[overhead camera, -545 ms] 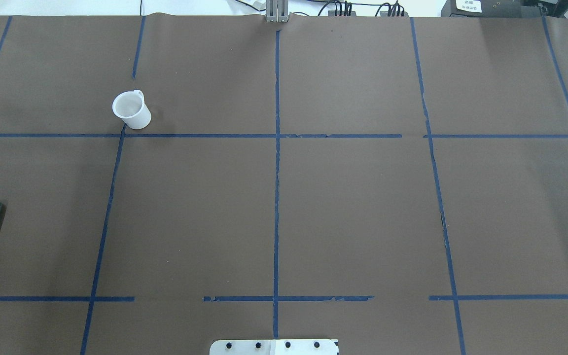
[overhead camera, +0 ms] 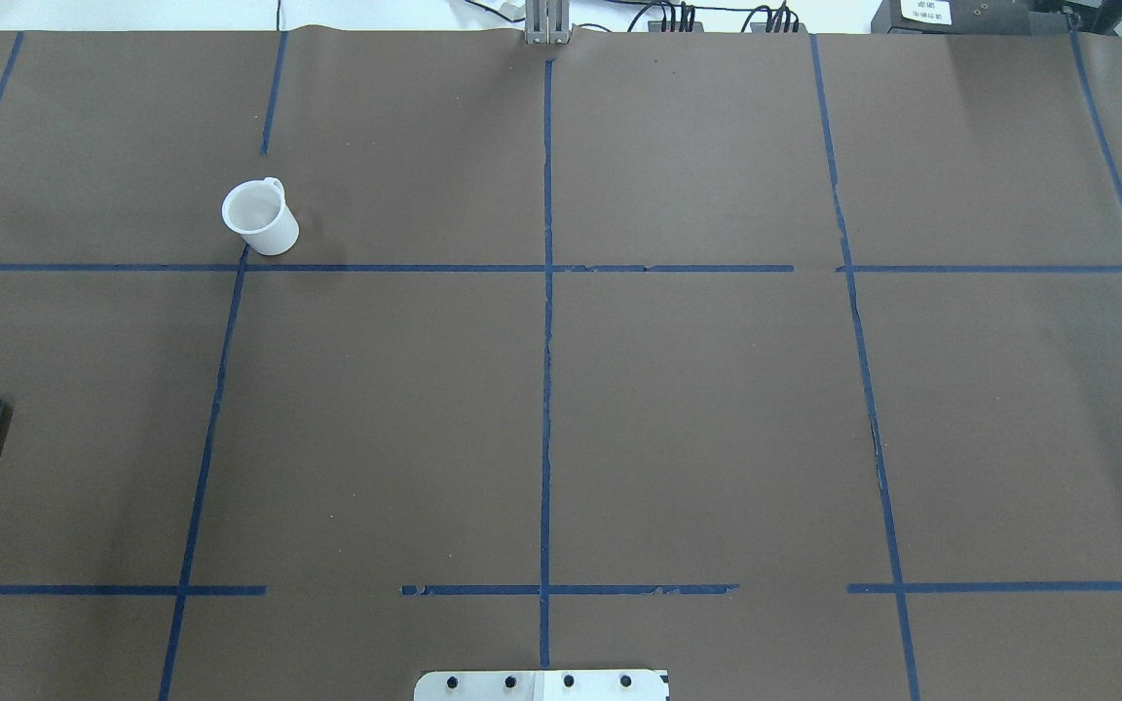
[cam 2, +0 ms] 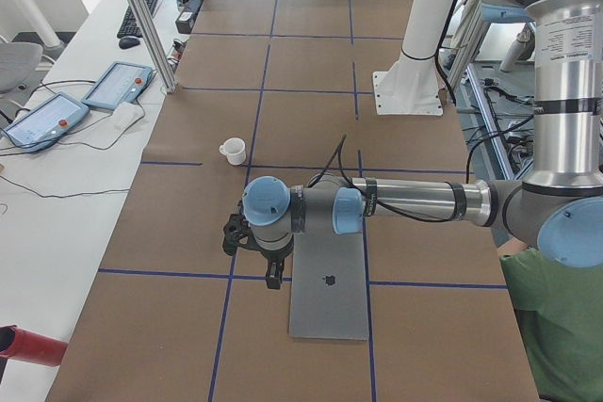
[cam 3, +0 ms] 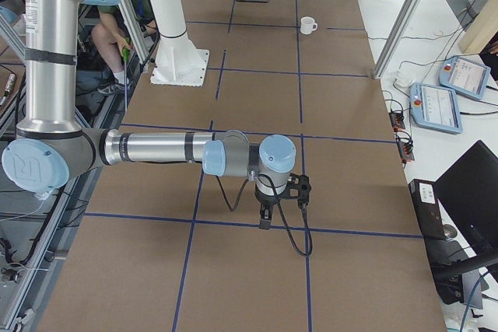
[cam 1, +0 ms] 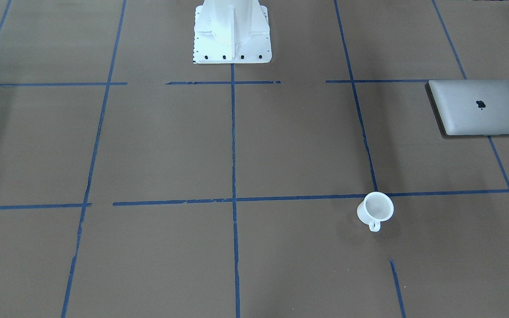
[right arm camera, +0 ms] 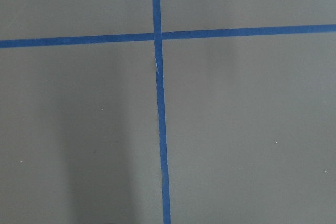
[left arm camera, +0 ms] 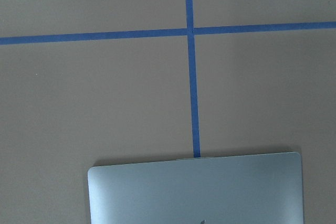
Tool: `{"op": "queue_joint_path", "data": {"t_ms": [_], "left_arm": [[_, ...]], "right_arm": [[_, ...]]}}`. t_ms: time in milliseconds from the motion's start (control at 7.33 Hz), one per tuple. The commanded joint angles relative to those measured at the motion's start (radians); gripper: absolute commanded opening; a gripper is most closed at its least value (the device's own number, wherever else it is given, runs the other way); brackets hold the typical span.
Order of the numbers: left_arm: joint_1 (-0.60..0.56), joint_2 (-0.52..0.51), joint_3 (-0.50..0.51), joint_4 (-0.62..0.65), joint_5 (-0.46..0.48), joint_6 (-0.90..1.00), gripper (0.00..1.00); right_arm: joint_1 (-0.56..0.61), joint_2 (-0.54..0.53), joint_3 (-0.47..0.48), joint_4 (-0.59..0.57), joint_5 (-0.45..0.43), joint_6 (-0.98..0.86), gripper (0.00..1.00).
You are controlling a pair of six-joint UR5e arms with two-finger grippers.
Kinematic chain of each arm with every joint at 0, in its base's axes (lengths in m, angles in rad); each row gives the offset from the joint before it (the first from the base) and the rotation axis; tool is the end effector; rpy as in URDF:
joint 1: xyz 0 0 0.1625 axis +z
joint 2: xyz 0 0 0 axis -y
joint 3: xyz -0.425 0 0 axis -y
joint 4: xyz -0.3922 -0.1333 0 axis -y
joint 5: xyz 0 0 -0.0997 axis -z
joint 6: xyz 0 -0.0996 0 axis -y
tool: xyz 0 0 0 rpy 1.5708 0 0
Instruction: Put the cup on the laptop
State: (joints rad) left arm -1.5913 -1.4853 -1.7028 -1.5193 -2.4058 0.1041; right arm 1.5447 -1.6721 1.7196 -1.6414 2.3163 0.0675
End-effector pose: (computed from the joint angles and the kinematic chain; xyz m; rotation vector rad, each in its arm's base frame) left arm -0.0688 -0.4535 0.6351 0.0473 0.8339 0.0766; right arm 0.0541 -0.4483 0.6422 -0.0569 -0.7437 0.0481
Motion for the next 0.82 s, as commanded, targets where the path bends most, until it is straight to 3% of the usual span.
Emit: {"op": "queue_joint_path", "data": {"t_ms": [0,273,682], "left_arm": [[0.007,-0.084,0.002,0.007,0.001,-0.018,1.0],[0.026,-0.188,-0.009,0.008,-0.001,-0.16,1.0],[0.204,-0.343,-0.021,0.014,0.005,-0.326,1.0]], "right_arm": [[0.0,0.0,0.0,0.0,0.0,0.0,1.0],[0.0,0.0,0.0,0.0,0.0,0.0,1.0],[0.0,0.0,0.0,0.0,0.0,0.0,1.0]]}}
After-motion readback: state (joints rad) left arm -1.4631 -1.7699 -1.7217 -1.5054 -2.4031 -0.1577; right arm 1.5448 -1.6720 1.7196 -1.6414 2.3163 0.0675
